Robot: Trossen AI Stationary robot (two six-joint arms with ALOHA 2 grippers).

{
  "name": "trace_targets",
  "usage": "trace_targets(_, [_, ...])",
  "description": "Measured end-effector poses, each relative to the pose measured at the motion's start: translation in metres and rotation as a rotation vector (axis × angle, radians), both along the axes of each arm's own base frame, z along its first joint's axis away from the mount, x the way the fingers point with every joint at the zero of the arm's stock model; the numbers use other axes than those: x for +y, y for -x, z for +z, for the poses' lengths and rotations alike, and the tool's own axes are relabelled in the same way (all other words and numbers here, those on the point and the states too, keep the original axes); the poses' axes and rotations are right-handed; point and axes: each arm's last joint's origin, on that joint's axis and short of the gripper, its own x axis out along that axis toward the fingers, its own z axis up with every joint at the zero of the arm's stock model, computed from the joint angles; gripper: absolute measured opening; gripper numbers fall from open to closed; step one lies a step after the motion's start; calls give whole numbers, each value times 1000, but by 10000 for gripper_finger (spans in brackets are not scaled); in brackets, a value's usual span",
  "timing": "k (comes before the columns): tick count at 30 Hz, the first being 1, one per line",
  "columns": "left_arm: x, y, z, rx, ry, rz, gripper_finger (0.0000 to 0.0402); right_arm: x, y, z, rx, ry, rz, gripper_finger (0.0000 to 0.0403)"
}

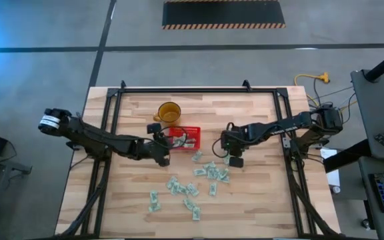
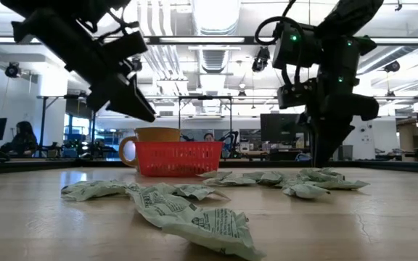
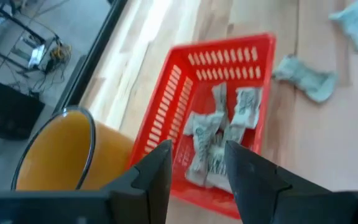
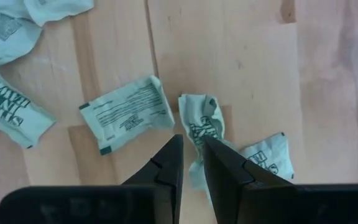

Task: Pick and place Stevia / Truvia into bins
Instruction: Put the gray stevia packet into the red basket

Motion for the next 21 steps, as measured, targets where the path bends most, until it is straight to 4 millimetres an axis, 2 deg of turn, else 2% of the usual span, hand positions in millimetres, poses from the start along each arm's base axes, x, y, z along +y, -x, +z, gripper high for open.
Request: trace_targets(21, [-19,6,13,-53,14,-83,132,-2,3,-10,-42,57,10,52])
